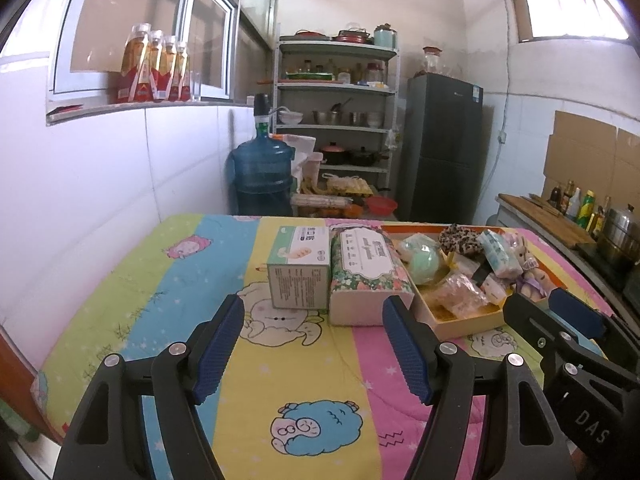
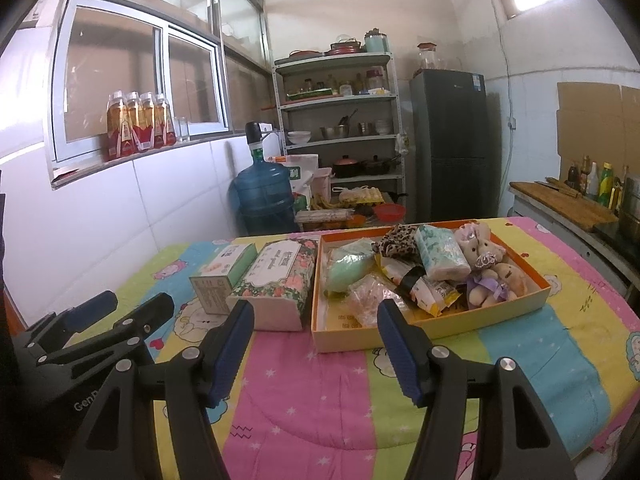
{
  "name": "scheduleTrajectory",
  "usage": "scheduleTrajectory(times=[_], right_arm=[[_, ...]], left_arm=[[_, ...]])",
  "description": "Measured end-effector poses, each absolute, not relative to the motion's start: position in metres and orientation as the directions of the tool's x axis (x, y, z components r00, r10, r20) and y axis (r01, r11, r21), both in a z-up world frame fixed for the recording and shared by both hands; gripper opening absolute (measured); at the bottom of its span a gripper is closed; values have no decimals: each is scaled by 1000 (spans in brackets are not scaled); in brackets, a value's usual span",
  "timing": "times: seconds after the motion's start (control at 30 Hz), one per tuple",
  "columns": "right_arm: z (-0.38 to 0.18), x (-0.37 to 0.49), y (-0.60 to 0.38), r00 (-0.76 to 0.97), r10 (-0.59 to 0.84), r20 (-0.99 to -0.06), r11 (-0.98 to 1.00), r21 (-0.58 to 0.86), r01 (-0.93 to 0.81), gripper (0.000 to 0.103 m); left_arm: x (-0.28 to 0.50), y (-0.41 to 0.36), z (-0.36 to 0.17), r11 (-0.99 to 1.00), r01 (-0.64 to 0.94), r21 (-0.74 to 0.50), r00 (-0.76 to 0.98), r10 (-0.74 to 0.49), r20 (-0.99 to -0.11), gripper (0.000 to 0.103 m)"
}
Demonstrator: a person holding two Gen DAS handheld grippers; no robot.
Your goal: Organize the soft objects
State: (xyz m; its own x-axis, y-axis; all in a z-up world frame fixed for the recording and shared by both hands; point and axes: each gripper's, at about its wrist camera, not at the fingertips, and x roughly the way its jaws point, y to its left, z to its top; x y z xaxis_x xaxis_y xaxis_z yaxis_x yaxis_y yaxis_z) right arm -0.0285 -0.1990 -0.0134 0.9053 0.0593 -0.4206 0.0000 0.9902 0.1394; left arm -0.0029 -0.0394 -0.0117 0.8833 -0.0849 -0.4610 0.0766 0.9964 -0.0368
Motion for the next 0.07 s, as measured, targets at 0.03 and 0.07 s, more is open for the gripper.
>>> scheduleTrajectory(times=[0.03, 0.07], right_arm=[[-14, -28, -200, 905, 59, -420, 990, 142, 1, 64], [-14, -27, -201, 905, 59, -421, 989, 145, 3, 64]], left_arm=[[-3, -40, -12, 997, 73, -36, 884, -81, -460, 73], [-1, -39, -11, 997, 67, -33, 886, -75, -458, 73]])
